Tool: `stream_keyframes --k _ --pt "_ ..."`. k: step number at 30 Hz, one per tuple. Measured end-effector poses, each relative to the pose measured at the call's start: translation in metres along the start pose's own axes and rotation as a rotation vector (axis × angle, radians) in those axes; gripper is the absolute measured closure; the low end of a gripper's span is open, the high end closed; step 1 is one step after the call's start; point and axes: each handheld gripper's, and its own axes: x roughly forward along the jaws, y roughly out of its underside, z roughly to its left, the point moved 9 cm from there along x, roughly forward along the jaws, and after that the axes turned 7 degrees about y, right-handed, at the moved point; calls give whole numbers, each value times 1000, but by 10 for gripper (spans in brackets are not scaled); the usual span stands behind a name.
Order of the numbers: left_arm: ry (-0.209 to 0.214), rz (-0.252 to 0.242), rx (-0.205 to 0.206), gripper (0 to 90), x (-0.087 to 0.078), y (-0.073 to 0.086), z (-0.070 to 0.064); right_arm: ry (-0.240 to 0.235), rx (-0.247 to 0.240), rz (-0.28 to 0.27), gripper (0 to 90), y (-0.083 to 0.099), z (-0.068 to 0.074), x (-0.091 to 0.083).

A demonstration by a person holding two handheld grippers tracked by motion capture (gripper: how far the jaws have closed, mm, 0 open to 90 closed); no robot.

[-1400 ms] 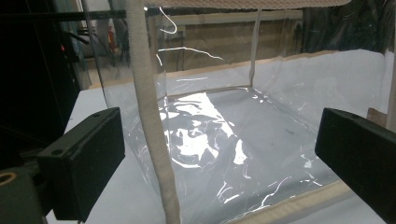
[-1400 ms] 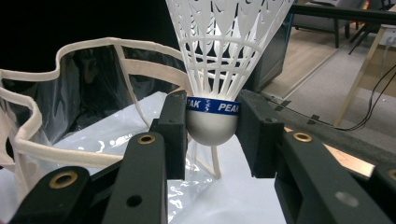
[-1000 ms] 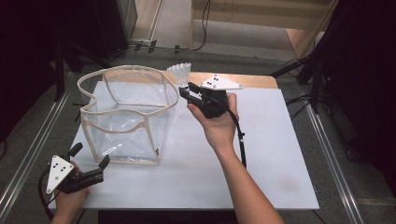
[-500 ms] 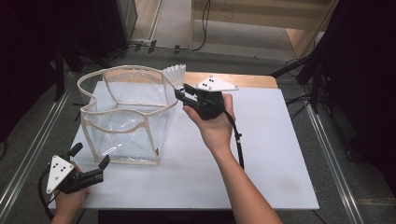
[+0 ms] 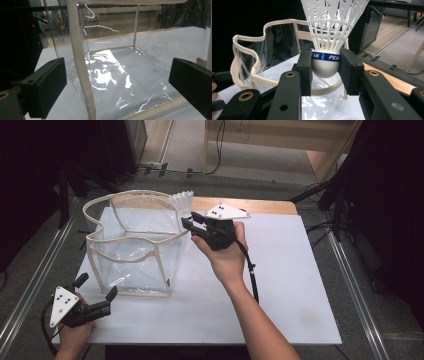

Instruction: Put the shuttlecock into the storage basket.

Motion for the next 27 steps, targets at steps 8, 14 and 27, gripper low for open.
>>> stream_keyframes --k 8,14,27 --pt "0 0 -1 23 0 0 0 -26 10 7 621 1 8 3" --pt "0 0 0 23 0 0 0 -42 14 10 621 2 13 4" --pt "1 0 0 23 0 0 0 -34 26 5 318 -3 10 -5"
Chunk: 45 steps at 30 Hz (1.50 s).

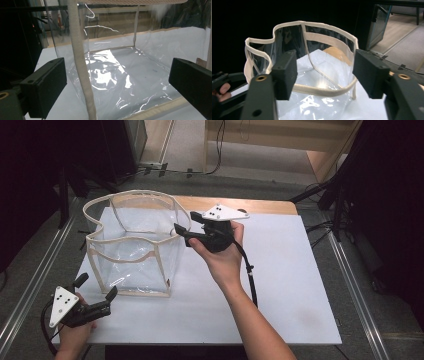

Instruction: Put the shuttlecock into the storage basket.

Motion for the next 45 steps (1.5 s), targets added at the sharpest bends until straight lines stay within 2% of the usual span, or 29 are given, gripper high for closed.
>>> stream_keyframes --k 2,6,11,14,16,19,28,36,45 --pt "0 0 0 23 0 0 0 13 -8 8 280 0 -3 -4" --pt "0 3 3 23 0 0 0 20 -26 12 140 1 -6 -10" --pt "-1 3 3 23 0 0 0 6 -42 -2 81 2 -8 -19" --pt "-1 2 2 23 0 0 0 4 -40 -6 79 4 -10 -23" --pt "-2 2 0 23 0 0 0 4 -38 -9 0 6 -13 -26" --pt "-1 2 1 23 0 0 0 -4 -40 -7 0 10 -15 -30" --pt "-2 2 1 23 0 0 0 66 -74 -10 0 23 -27 -40" --pt "-1 3 2 23 0 0 0 88 -66 -19 0 34 -35 -49" --pt "-3 7 7 23 0 0 0 103 -59 -3 0 48 -44 -55"
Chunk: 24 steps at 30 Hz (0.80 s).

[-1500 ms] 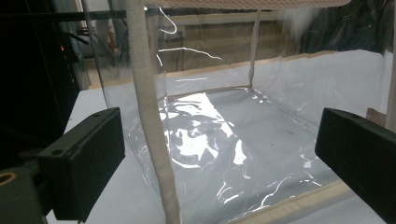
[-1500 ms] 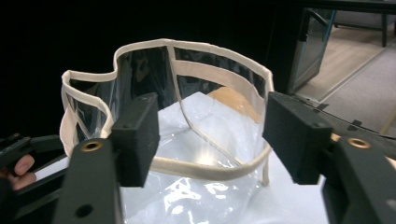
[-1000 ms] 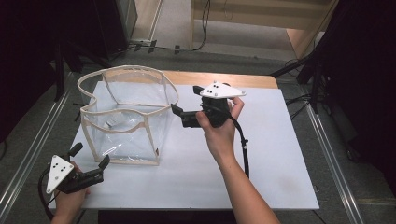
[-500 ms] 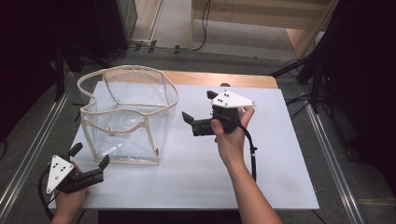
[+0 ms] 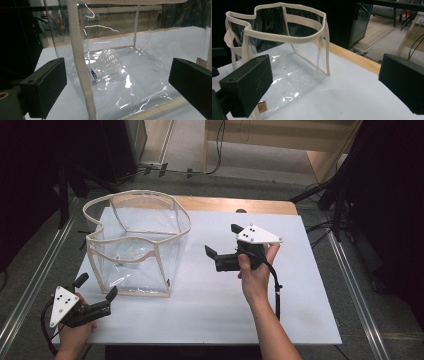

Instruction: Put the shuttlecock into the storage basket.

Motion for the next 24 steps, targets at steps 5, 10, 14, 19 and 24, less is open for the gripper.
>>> stream_keyframes --k 5,10,14,19,24 --pt "0 1 1 23 0 0 0 13 3 5 0 8 -5 -2" --pt "0 2 2 23 0 0 0 15 7 3 0 17 -10 -5" --pt "0 2 1 23 0 0 0 26 13 2 0 22 -14 -7" --pt "0 2 2 23 0 0 0 38 20 6 0 27 -18 -9" --pt "0 2 2 23 0 0 0 47 28 12 0 34 -22 -11"
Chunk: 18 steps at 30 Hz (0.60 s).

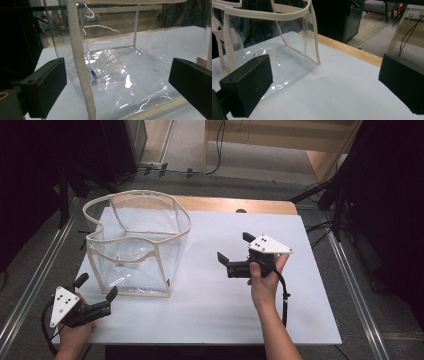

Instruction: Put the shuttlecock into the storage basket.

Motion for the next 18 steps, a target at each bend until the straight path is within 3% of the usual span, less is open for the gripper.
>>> stream_keyframes --k 18 --pt "-1 0 1 23 0 0 0 38 17 9 0 23 -19 -13"
